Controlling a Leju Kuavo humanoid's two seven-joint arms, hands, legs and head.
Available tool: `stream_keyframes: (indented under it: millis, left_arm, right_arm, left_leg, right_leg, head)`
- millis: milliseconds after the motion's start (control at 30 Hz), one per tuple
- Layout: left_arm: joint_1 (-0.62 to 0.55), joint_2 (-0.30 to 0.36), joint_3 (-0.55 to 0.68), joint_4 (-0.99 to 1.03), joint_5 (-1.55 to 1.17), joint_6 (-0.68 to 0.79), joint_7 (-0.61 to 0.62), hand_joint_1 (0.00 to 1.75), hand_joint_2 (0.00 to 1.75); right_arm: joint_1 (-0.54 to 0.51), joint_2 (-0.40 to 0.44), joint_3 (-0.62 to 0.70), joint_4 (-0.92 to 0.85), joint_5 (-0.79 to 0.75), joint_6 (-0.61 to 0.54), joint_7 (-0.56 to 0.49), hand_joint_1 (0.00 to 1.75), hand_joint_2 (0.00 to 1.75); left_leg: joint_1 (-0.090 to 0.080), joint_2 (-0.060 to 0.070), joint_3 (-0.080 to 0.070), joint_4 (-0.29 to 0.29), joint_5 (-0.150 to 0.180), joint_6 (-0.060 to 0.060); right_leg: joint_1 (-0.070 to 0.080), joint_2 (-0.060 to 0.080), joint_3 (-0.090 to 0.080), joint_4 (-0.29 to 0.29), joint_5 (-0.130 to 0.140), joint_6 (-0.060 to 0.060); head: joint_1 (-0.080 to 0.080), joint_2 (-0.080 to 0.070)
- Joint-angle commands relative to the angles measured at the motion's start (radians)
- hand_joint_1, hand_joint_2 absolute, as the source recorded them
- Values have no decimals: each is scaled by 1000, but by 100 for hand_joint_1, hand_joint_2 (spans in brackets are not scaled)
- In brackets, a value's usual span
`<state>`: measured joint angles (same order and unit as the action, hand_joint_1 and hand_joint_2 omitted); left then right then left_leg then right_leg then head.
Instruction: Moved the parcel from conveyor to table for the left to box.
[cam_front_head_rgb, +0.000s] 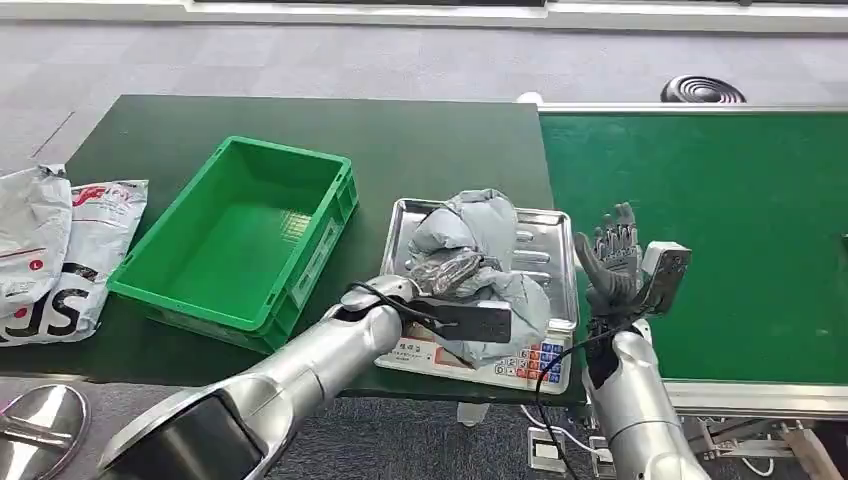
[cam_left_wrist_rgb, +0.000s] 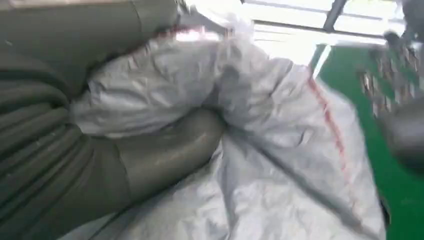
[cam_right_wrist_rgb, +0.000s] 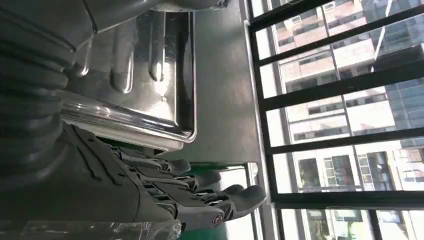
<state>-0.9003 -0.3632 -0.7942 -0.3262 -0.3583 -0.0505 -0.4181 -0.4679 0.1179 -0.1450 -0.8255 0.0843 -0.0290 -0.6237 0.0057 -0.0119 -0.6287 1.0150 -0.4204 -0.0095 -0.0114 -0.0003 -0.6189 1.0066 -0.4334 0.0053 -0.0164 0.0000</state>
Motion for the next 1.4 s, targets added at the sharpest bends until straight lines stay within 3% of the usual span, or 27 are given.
stream_keyframes:
  millis: [33, 200, 367, 567, 700, 800, 867, 1000, 1133, 1400]
  left_arm:
    - [-162, 19, 96, 24, 60, 78, 3, 175, 175]
    - [-226, 32, 111, 8, 5, 291, 37, 175, 175]
    - [-258, 85, 30, 18, -280, 598, 207, 175, 175]
    - [-250, 95, 43, 14, -339, 625, 229, 175, 175]
    - [-239, 126, 48, 19, -547, 743, 391, 175, 175]
    - [-225, 178, 114, -4, -708, 749, 486, 175, 175]
    - [-230, 184, 148, 10, -733, 749, 475, 175, 175]
    - [-250, 226, 162, 56, -862, 666, 662, 175, 175]
    - [-244, 286, 204, 86, -934, 581, 772, 175, 175]
    - [-226, 317, 231, 89, -960, 528, 803, 175, 175]
  right_arm:
    - [-12, 0, 1, -16, -15, 6, 14, 0, 175]
    - [-9, -1, -6, -35, -28, 13, 19, 0, 175]
    - [51, -1, 32, -106, -27, 28, 21, 0, 175]
    - [72, 1, 43, -136, -33, 24, 25, 0, 175]
    - [115, -17, 73, -176, -45, 15, 28, 0, 175]
    - [132, -20, 83, -197, -58, 14, 25, 0, 175]
    - [136, -19, 84, -214, -63, 12, 27, 0, 175]
    - [163, -23, 81, -280, -64, -3, 25, 0, 175]
    - [201, -29, 76, -335, -70, 2, 30, 0, 175]
    - [181, -33, 77, -319, -70, 3, 30, 0, 175]
  left_leg:
    - [0, 3, 0, 1, -1, 0]
    - [0, 3, 1, 1, -2, 0]
    - [0, 4, 2, 0, -2, 0]
    - [0, 2, 0, 0, -1, -1]
    - [0, 3, 1, -1, -1, 0]
    - [0, 4, 1, -1, -1, -1]
    - [0, 4, 0, -1, -1, -1]
    - [0, 6, 4, -2, -2, -1]
    - [0, 4, 0, -1, -1, -1]
    - [0, 4, 0, -1, -1, 0]
  right_leg:
    - [0, 2, 0, 1, -1, -1]
    - [0, 2, 0, 1, -1, -1]
    - [0, 3, 1, 1, -1, -1]
    - [0, 2, 0, 0, 0, -1]
    - [0, 2, 0, 0, -1, 0]
    - [0, 3, 0, 0, 0, -1]
    - [0, 4, -1, 0, 0, -1]
    - [0, 5, 1, -1, -1, -1]
    - [0, 4, -1, 0, 0, -1]
    - [0, 4, -2, 0, 0, 0]
  head:
    - [0, 0]
    - [0, 0]
    - [0, 0]
    - [0, 0]
    - [0, 0]
    - [0, 0]
    - [0, 0]
    - [0, 0]
    - [0, 0]
    - [0, 0]
